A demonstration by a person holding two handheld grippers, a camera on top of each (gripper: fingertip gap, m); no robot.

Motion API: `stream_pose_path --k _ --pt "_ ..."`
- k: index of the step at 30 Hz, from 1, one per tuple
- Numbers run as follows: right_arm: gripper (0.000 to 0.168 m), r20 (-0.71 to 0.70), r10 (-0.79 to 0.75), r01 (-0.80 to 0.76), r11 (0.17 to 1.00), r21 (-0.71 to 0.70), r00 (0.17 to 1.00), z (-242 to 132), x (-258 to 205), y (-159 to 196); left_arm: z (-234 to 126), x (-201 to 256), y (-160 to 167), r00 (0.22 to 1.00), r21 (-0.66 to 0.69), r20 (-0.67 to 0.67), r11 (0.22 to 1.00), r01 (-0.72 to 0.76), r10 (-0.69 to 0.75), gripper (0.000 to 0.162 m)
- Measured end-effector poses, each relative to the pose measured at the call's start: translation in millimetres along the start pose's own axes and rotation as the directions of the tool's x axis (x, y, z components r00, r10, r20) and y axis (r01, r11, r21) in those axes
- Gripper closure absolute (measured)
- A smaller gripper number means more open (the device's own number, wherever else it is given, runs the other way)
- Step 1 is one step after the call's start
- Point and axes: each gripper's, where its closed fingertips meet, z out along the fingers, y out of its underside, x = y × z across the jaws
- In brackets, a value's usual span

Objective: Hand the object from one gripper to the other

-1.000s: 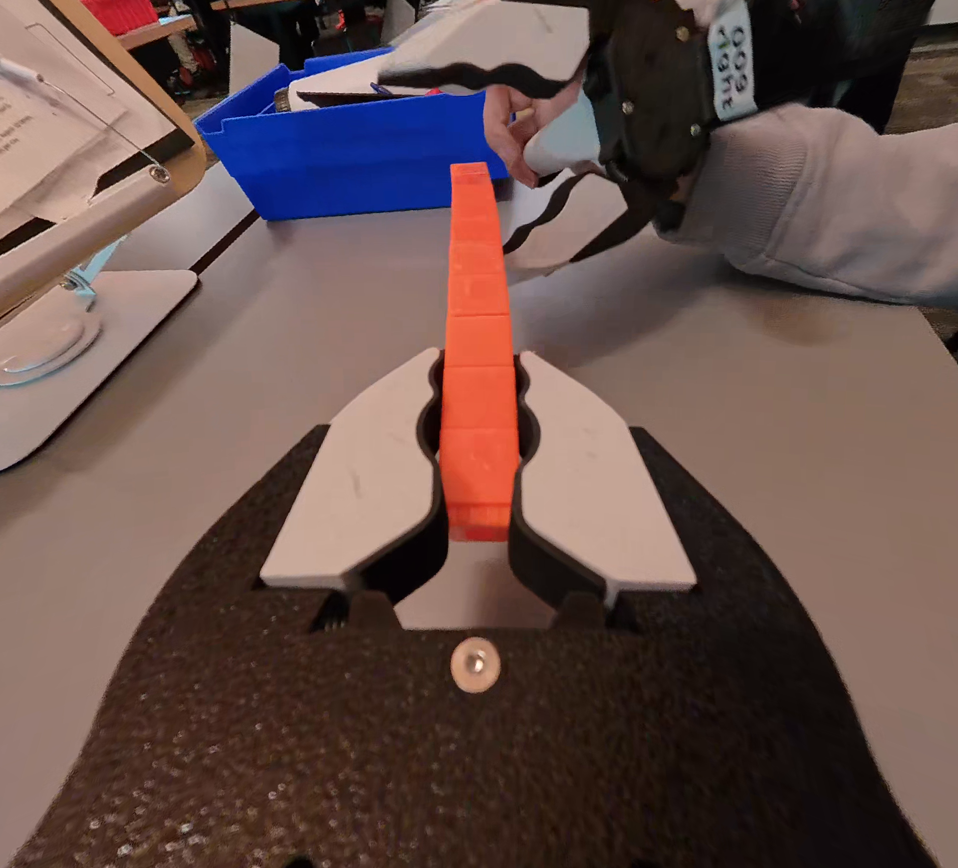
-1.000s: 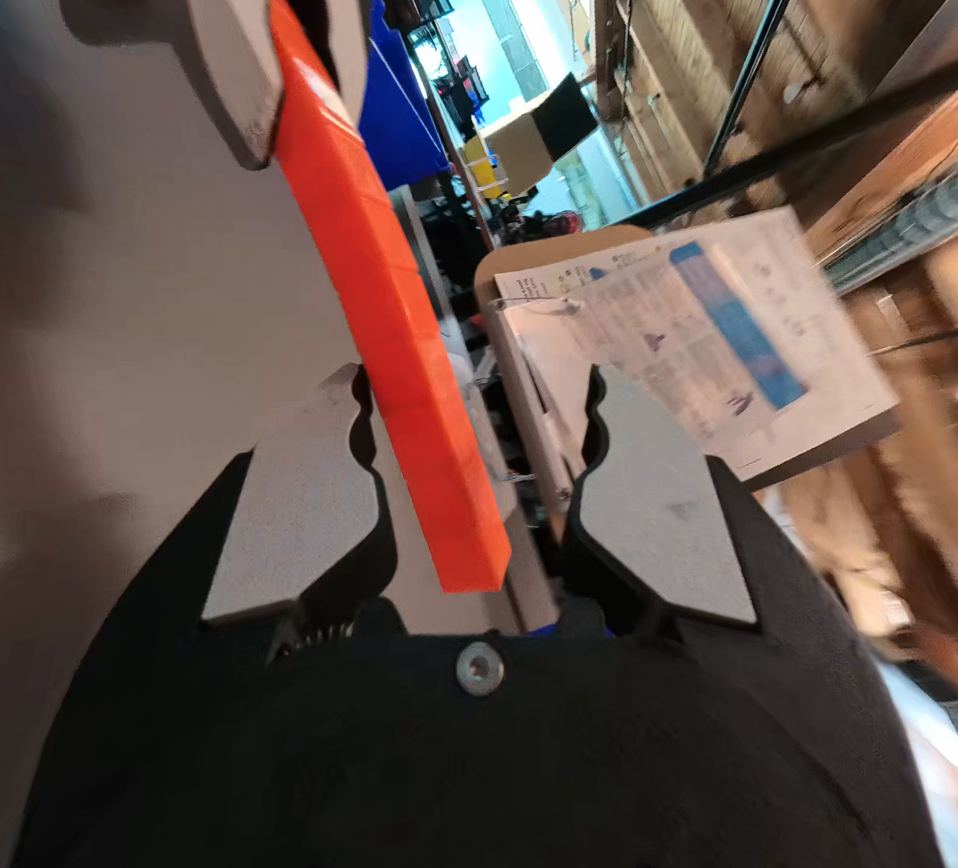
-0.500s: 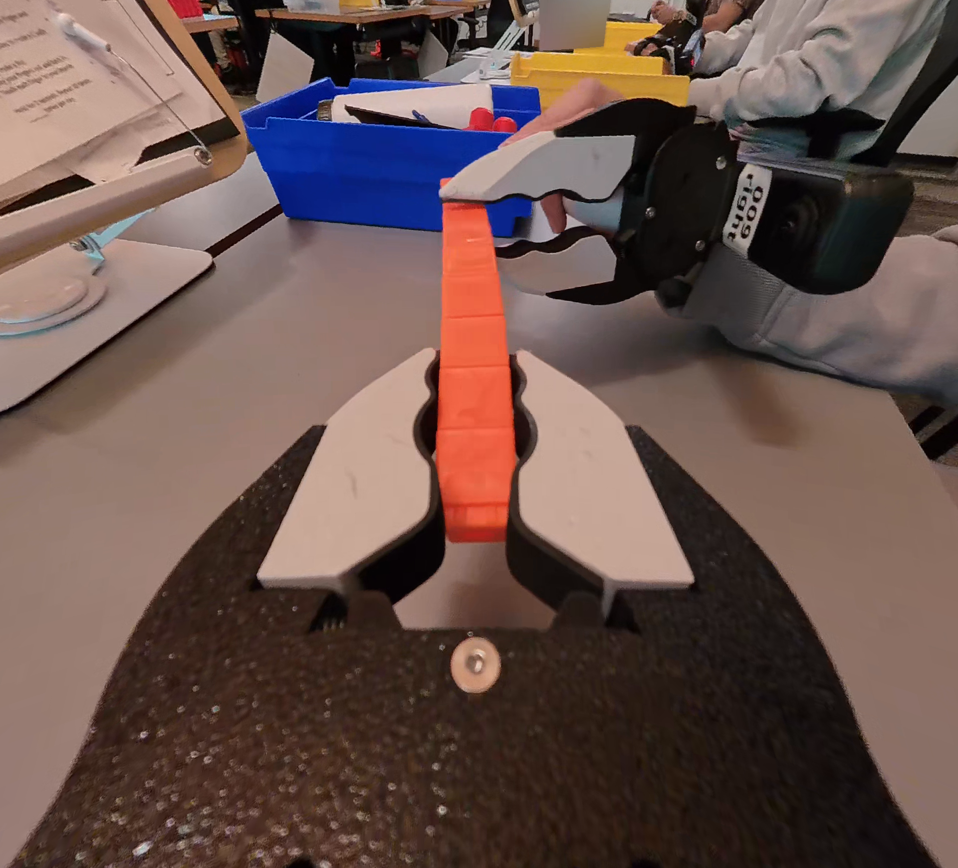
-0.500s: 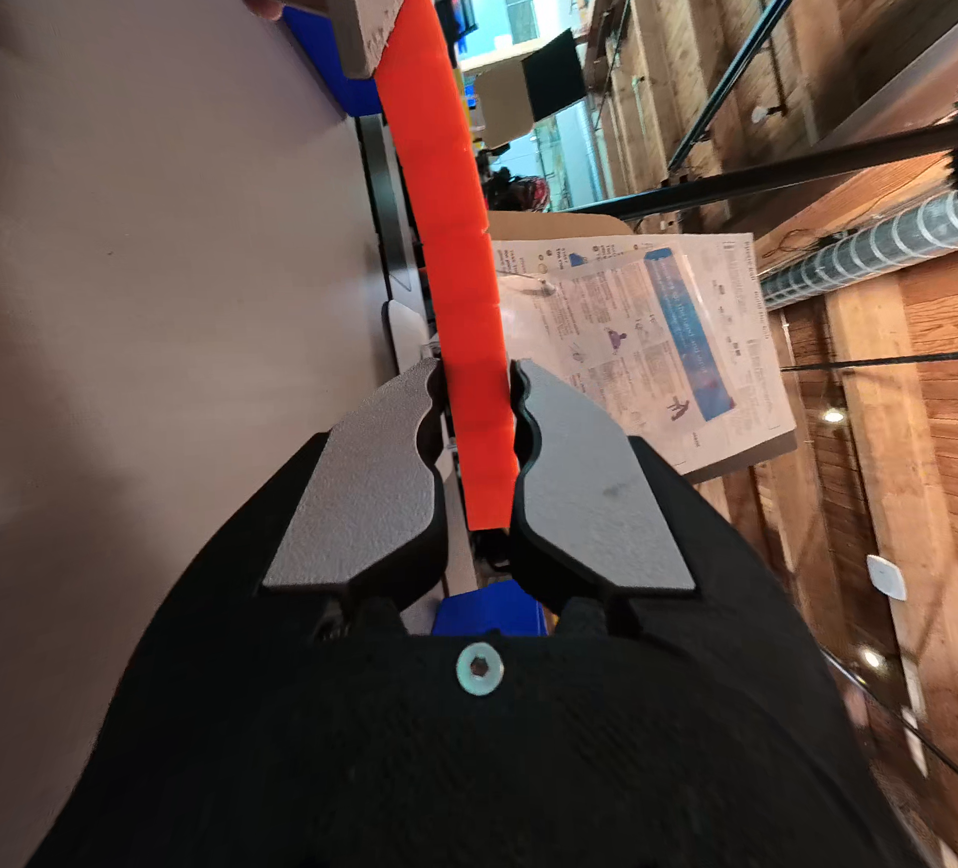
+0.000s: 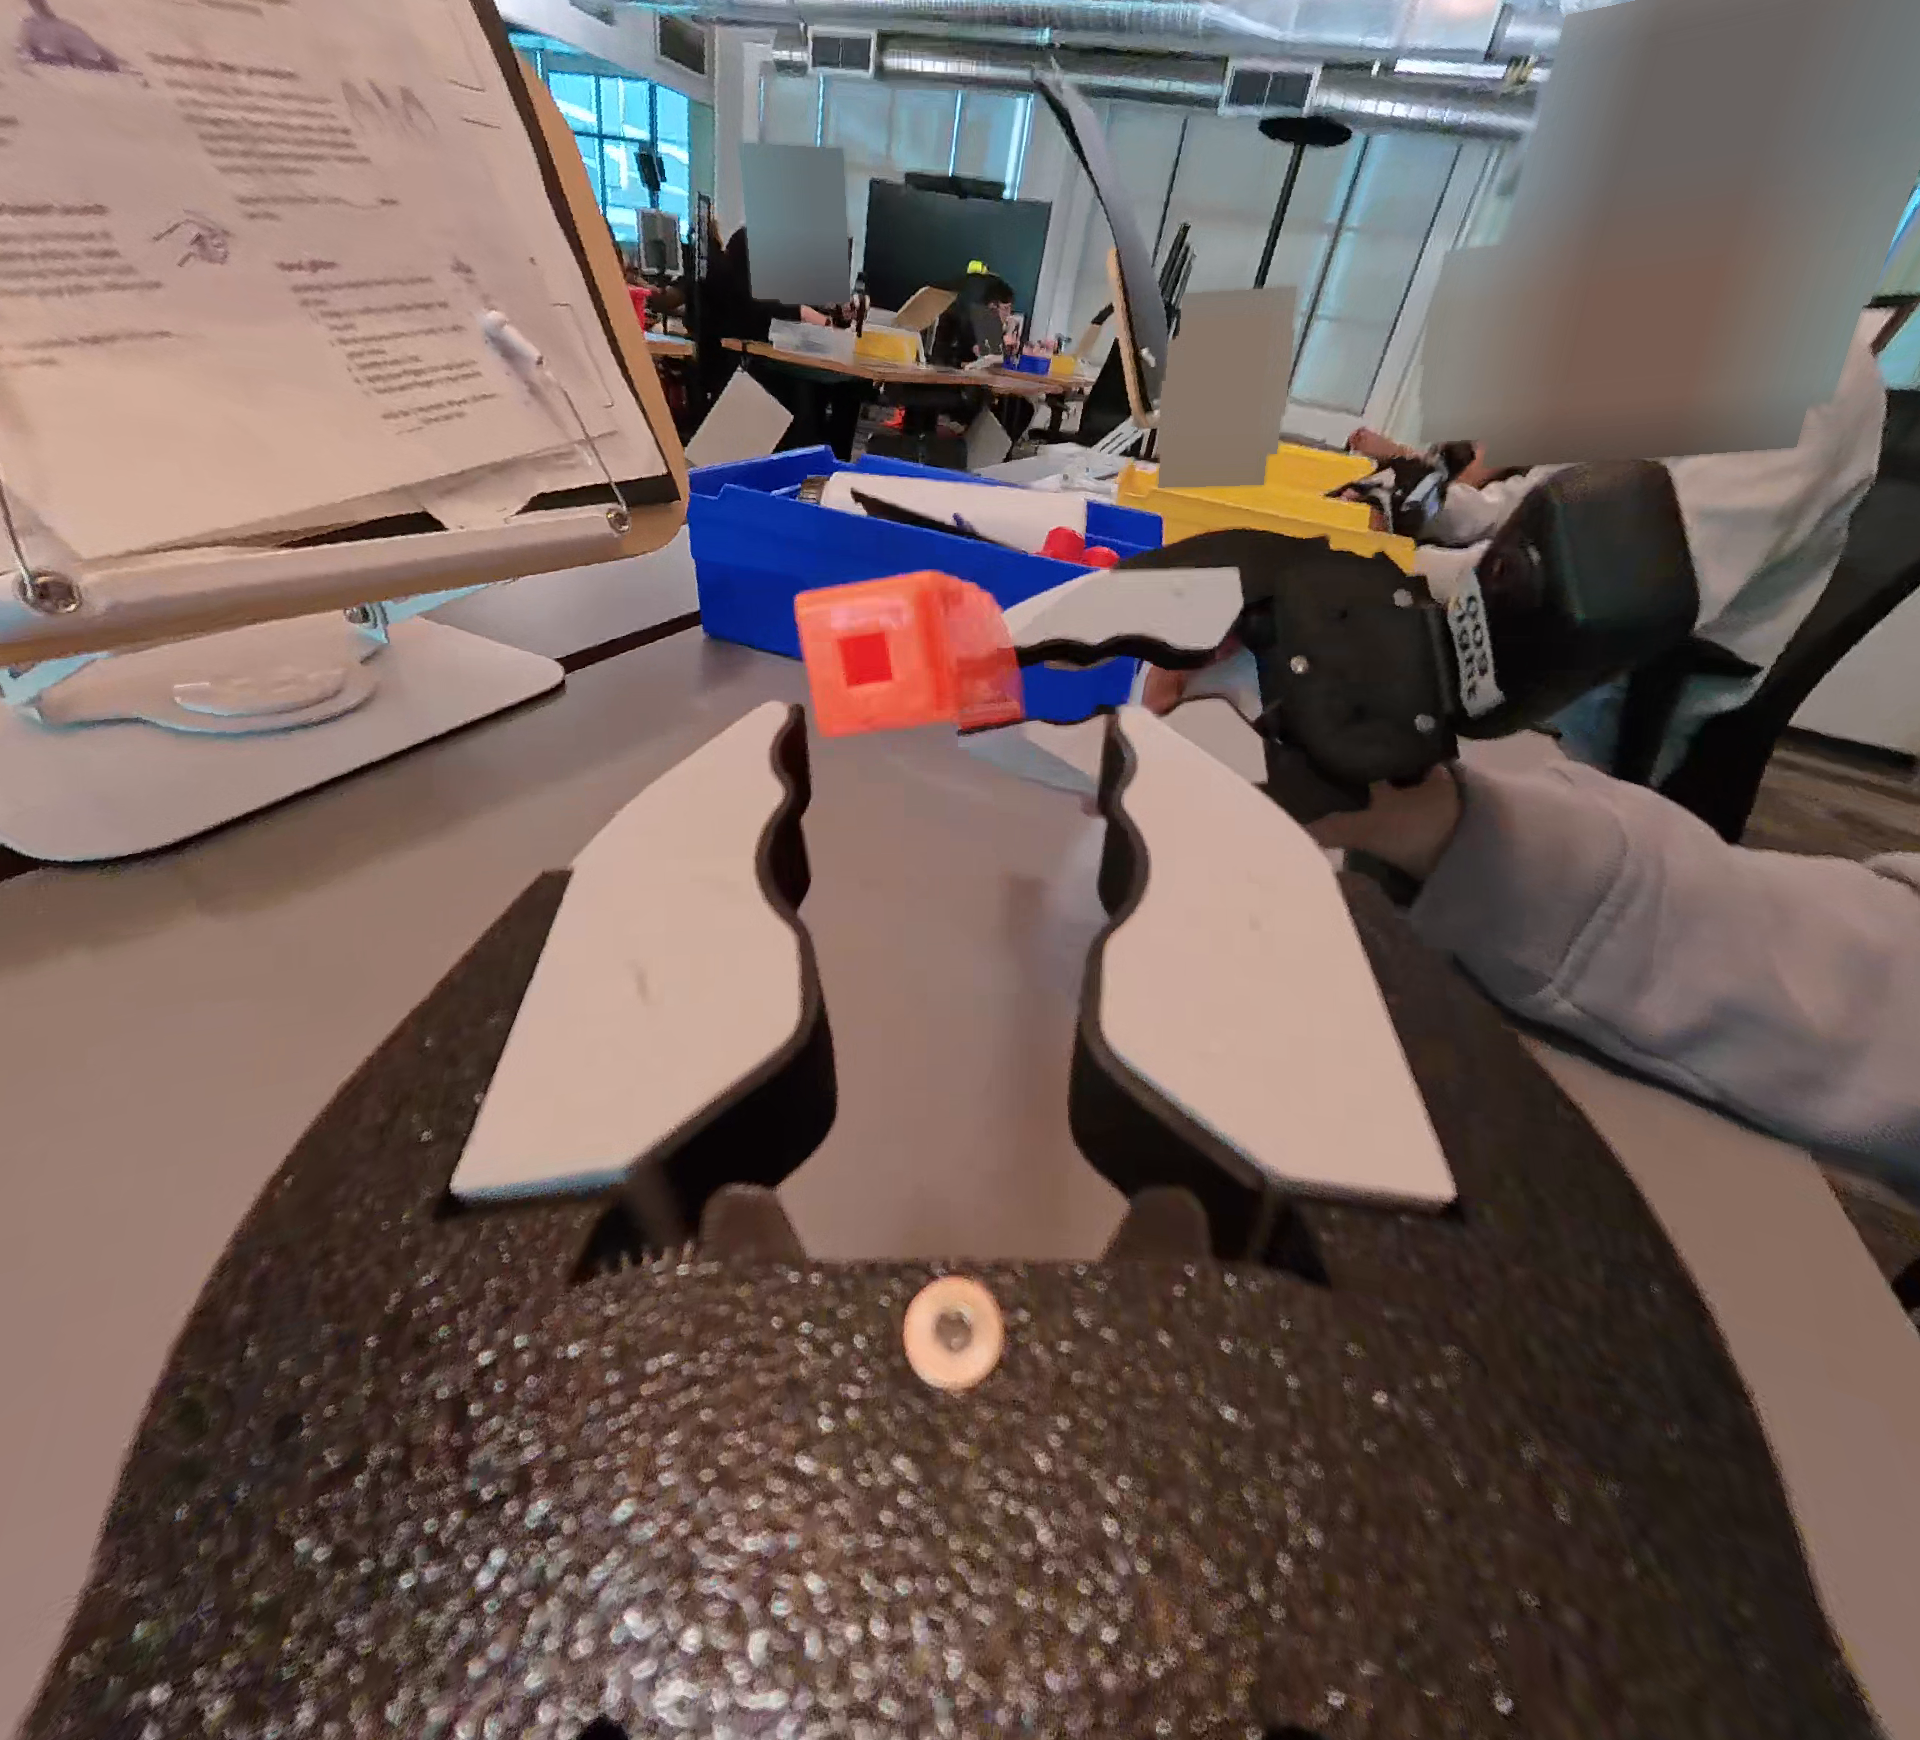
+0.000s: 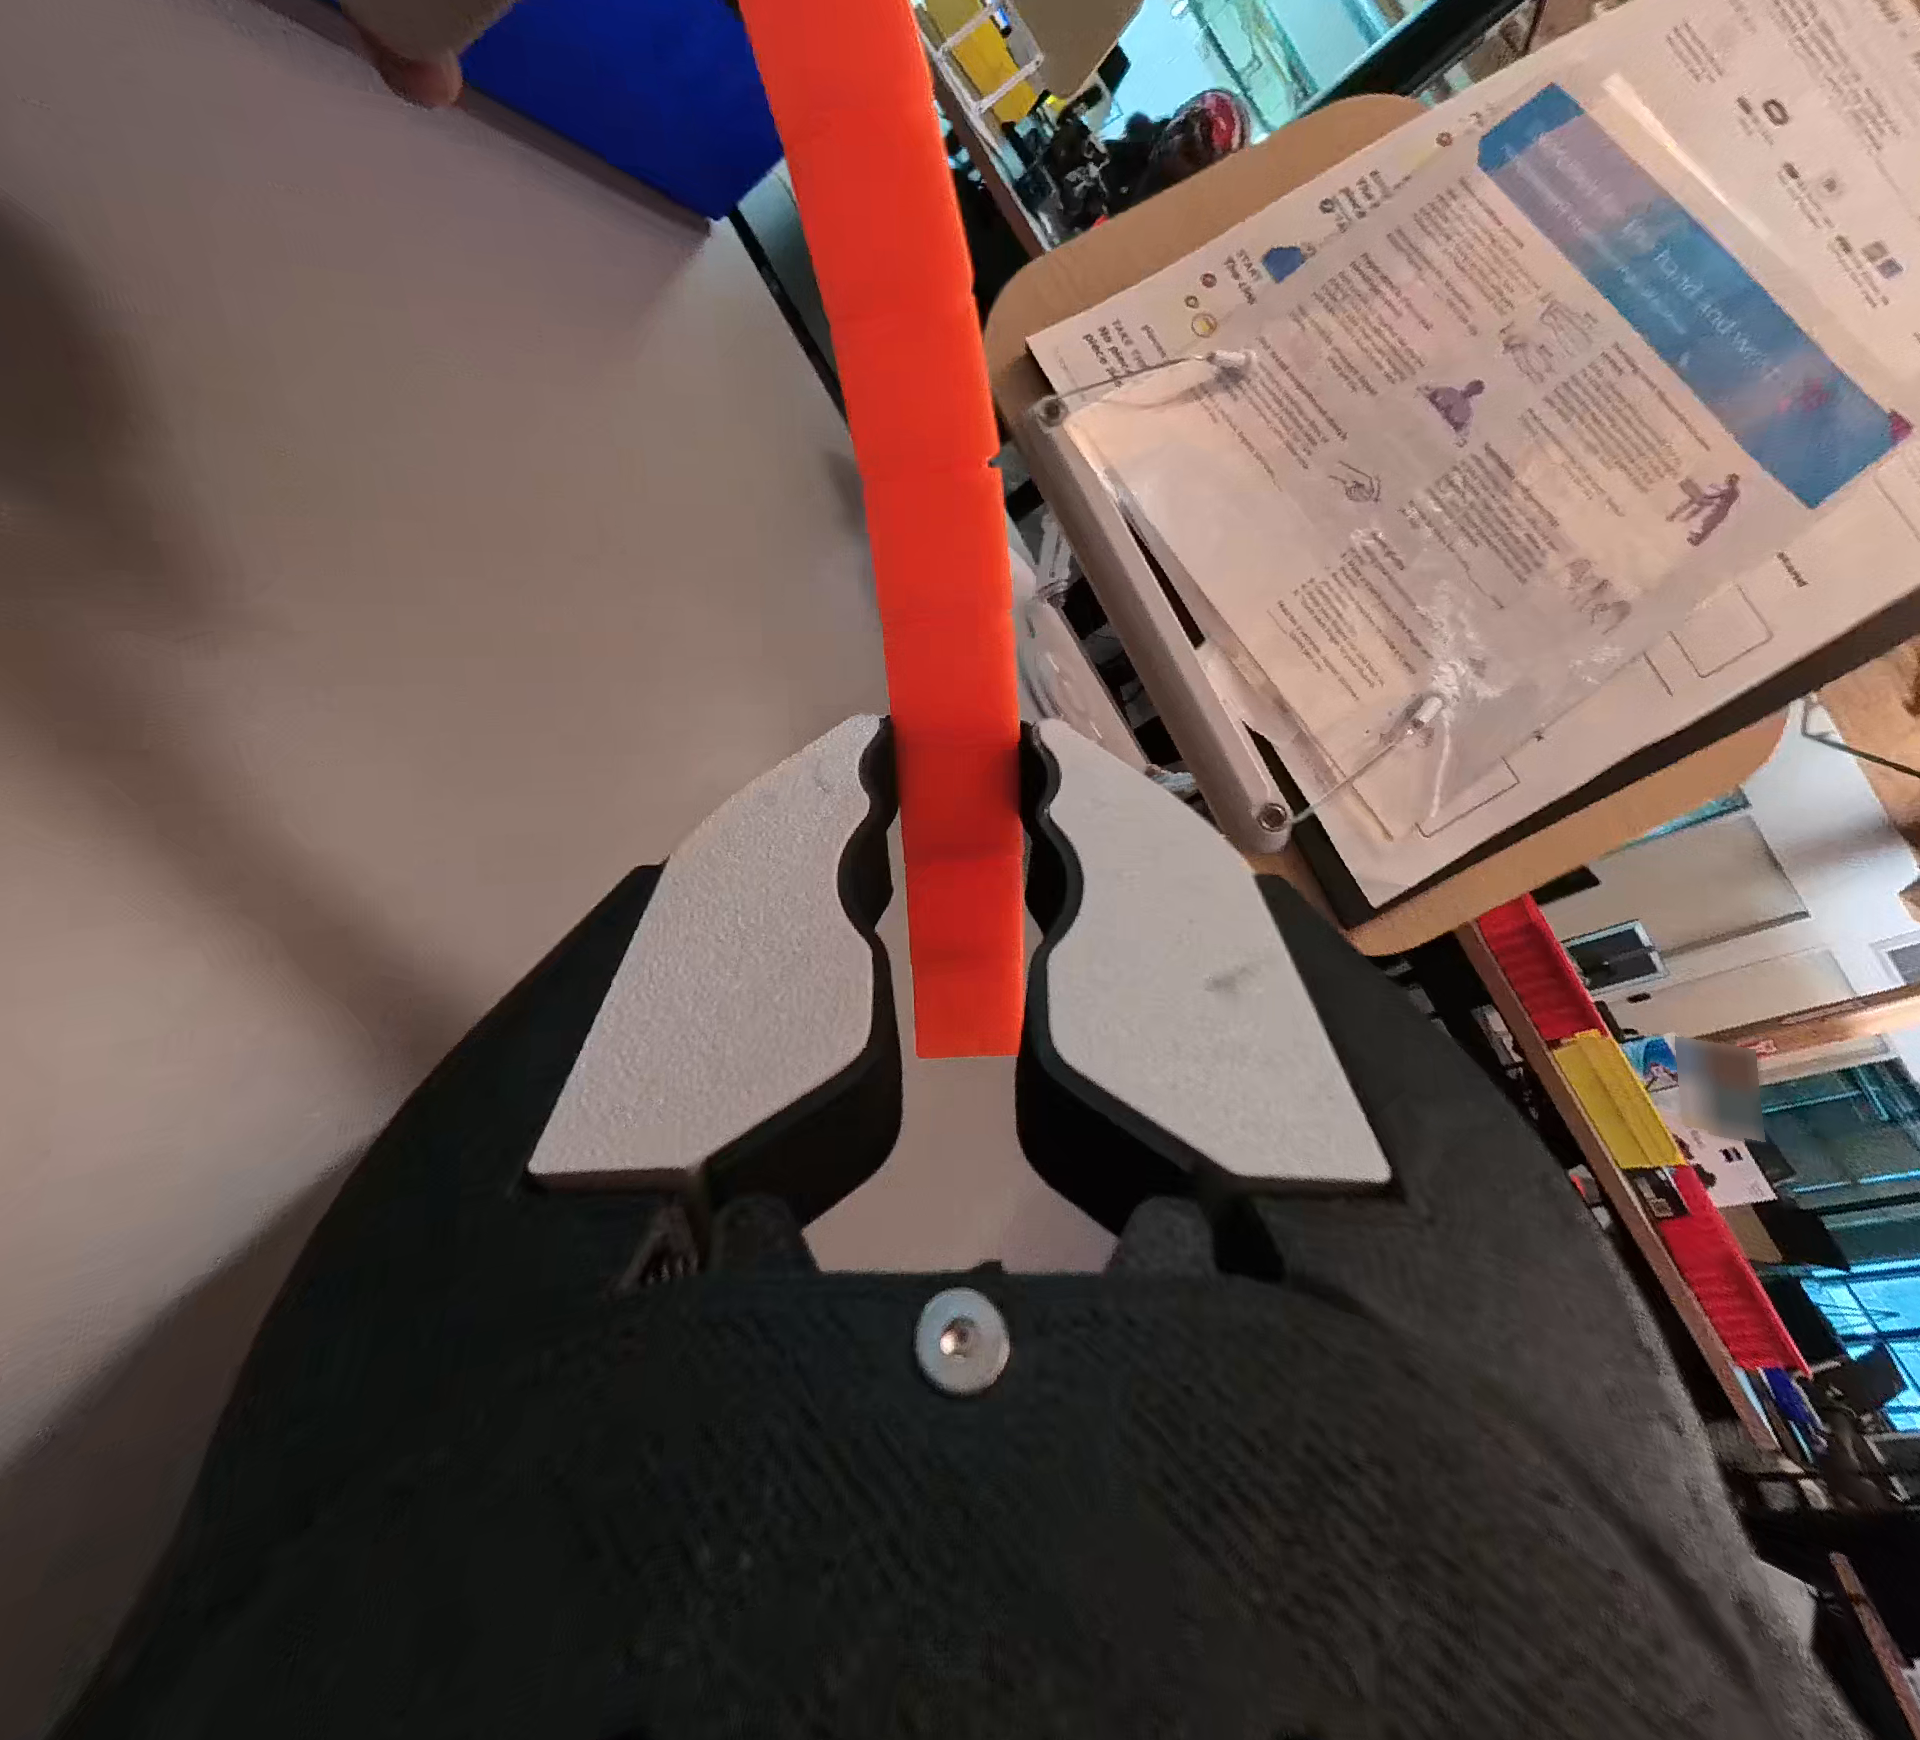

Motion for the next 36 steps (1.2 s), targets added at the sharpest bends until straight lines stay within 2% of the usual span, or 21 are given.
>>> stream_pose_path --k 3,6,9,11,13,17,19,20,22,23,25,27,30,31,33,34,36 --pt "0.146 0.021 -0.078 0.078 0.997 0.013 0.997 2.9 -12.5 -8.0 -2.8 -1.9 -7.1 1.0 0.054 0.024 0.999 -0.001 0.0 0.136" --pt "0.147 -0.004 -0.218 0.218 0.976 -0.028 0.976 4.4 -14.9 -4.6 -3.7 -2.9 0.9 1.0 -0.022 0.008 0.999 0.026 -0.026 0.14" --pt "0.147 -0.005 -0.268 0.268 0.963 -0.028 0.963 2.2 -14.4 -4.0 -5.4 -4.8 12.1 0.999 -0.108 -0.001 0.993 0.039 -0.039 0.14" --pt "0.147 0.004 -0.348 0.347 0.935 -0.07 0.938 2.6 -15.4 -2.2 -5.5 -2.4 14.9 0.998 -0.128 -0.021 0.99 0.053 -0.056 0.14" --pt "0.147 0.023 -0.361 0.362 0.931 -0.057 0.932 3.2 -20.0 -1.6 -7.0 -2.8 17.7 0.997 -0.146 -0.029 0.987 0.066 -0.071 0.139" --pt "0.146 0.051 -0.153 0.153 0.988 0.021 0.987 3.3 -19.5 -10.4 -6.2 -2.0 3.7 0.993 -0.044 -0.042 0.994 0.104 -0.106 0.14" --pt "0.146 0.173 0.033 -0.05 0.995 0.091 0.984 2.0 -31.4 -24.1 -5.8 6.0 -10.4 0.994 0.038 -0.074 0.996 0.08 -0.077 0.137" --pt "0.146 0.262 0.143 -0.185 0.972 0.143 0.954 -0.7 -39.2 -36.8 -5.4 13.3 -14.5 0.994 0.068 -0.101 0.997 0.047 -0.04 0.132" --pt "0.146 0.483 0.335 -0.454 0.878 0.15 0.809 -8.7 -55.1 -57.5 -4.8 27.7 -19.4 0.989 0.117 -0.147 0.993 -0.008 0.025 0.111" --pt "0.146 0.553 0.393 -0.551 0.821 0.148 0.734 -12.8 -56.9 -65.7 -4.5 32.1 -19.8 0.986 0.124 -0.165 0.992 -0.019 0.039 0.105" --pt "0.146 0.692 0.431 -0.69 0.712 0.132 0.578 -25.7 -59.7 -80.0 -4.1 35.7 -16.7 0.981 0.108 -0.189 0.994 -0.028 0.048 0.105" --pt "0.146 0.793 0.425 -0.772 0.63 0.088 0.437 -38.2 -61.7 -89.8 -3.4 37.2 -11.5 0.977 0.084 -0.208 0.996 -0.031 0.048 0.112" --pt "0.146 0.836 0.421 -0.801 0.598 0.036 0.351 -42.8 -66.5 -93.0 -2.4 44.2 -9.7 0.966 0.083 -0.255 0.996 -0.014 0.035 0.117" --pt "0.146 0.842 0.421 -0.801 0.598 0.024 0.339 -43.2 -68.4 -93.3 -2.5 47.9 -8.5 0.96 0.078 -0.275 0.997 -0.021 0.042 0.12" --pt "0.146 0.836 0.433 -0.798 0.602 0.009 0.336 -41.4 -70.8 -91.8 -3.4 55.3 -6.6 0.947 0.07 -0.315 0.996 -0.049 0.068 0.14" --pt "0.146 0.838 0.431 -0.792 0.61 0.003 0.335 -41.6 -72.8 -91.2 -2.4 56.4 -5.5 0.945 0.06 -0.316 0.996 -0.062 0.078 0.141" --pt "0.144 0.785 0.466 -0.781 0.623 0.037 0.409 -32.9 -68.6 -86.7 1.8 52.0 -5.1 0.959 0.049 -0.262 0.994 -0.099 0.109 0.141"
